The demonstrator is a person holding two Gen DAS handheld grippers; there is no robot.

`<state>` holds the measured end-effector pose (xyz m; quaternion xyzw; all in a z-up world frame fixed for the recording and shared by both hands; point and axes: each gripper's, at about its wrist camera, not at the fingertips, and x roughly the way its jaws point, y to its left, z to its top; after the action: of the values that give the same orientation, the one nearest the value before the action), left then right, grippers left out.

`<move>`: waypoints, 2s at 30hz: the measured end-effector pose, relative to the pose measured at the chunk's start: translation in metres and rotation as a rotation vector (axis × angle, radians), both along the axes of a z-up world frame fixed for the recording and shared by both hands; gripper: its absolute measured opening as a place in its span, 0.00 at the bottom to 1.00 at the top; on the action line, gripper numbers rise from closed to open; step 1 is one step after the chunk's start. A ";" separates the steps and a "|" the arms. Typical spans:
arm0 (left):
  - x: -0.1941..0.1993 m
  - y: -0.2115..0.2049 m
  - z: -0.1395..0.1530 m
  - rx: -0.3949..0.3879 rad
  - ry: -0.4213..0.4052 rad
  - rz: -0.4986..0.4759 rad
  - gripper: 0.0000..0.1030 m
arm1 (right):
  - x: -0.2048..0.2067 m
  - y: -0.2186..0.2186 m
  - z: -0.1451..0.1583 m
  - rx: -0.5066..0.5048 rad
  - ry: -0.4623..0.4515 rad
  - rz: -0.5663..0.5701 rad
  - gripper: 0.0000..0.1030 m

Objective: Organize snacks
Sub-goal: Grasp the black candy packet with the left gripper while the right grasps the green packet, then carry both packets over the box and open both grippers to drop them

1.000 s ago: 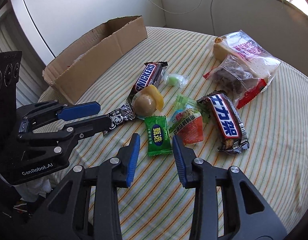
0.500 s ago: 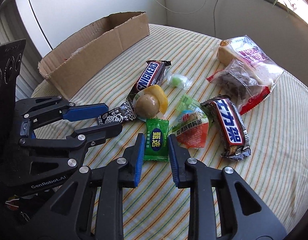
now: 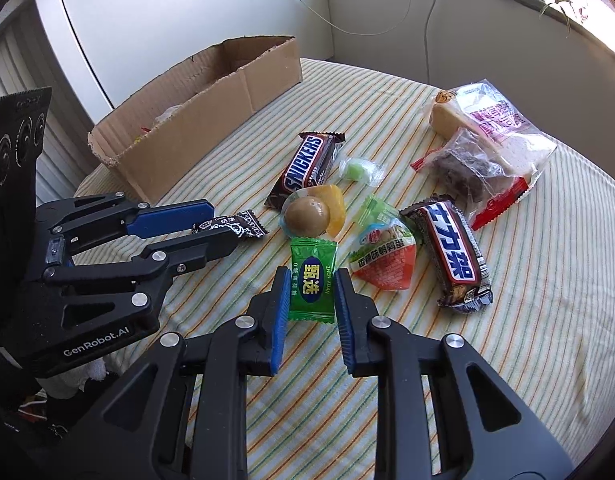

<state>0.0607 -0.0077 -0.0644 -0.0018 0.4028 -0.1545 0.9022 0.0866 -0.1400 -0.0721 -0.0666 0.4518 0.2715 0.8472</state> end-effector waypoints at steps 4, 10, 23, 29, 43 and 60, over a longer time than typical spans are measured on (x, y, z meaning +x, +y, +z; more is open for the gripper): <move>-0.001 0.004 0.001 0.001 -0.002 0.000 0.25 | -0.001 0.000 0.006 -0.004 -0.017 -0.007 0.22; -0.001 0.006 -0.013 0.006 0.056 -0.046 0.25 | -0.003 0.000 0.005 -0.009 -0.013 -0.014 0.22; 0.002 0.003 -0.011 0.036 0.027 -0.036 0.23 | -0.004 0.003 0.016 0.000 -0.037 -0.015 0.22; -0.004 0.019 0.014 0.001 -0.036 0.005 0.23 | 0.003 0.011 0.031 0.015 -0.067 -0.008 0.22; 0.015 0.096 0.047 0.018 -0.126 0.172 0.23 | 0.035 0.072 0.062 0.072 -0.120 0.054 0.22; 0.036 0.158 0.045 0.080 -0.124 0.315 0.23 | 0.071 0.164 0.060 0.033 -0.140 0.128 0.22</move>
<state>0.0971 0.1507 -0.0193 -0.0192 0.3470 0.0051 0.9376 0.1577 0.0237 -0.0124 -0.1000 0.3817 0.3271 0.8586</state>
